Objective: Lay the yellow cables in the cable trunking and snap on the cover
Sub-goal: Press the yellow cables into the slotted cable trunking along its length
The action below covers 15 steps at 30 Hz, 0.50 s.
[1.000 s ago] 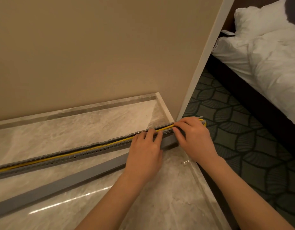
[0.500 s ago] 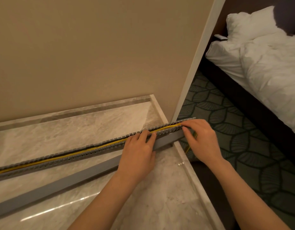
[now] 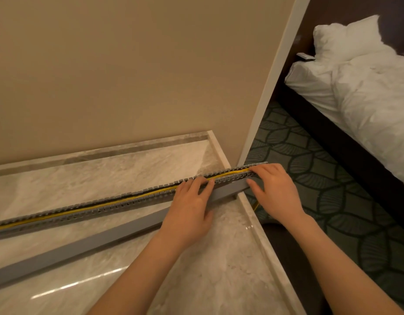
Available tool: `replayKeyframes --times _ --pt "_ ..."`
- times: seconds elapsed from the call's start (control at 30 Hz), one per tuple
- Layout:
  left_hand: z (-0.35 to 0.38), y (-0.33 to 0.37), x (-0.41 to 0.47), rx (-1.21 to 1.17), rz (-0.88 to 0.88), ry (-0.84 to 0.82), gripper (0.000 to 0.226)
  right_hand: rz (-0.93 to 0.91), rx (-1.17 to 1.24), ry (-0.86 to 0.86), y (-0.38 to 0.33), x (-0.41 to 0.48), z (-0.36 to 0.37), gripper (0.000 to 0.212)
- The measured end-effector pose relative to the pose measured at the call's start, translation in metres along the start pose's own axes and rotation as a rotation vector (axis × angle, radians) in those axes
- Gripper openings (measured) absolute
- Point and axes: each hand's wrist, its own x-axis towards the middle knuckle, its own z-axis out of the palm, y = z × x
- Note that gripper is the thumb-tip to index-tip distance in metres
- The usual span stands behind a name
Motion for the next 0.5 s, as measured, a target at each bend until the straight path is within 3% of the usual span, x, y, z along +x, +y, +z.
replayKeyframes --times 0.13,0.3,0.5 --pt "0.001 -0.009 -0.018 -0.04 0.023 0.007 0.065 -0.02 -0.006 0.098 -0.011 -0.003 -0.004 0.018" --pt "-0.008 -0.005 -0.038 -0.074 0.049 0.124 0.053 -0.159 0.099 0.063 -0.052 0.001 0.003 0.01" --pt "-0.035 -0.033 -0.083 -0.157 -0.214 0.31 0.049 -0.45 0.132 -0.114 -0.138 0.006 0.015 0.016"
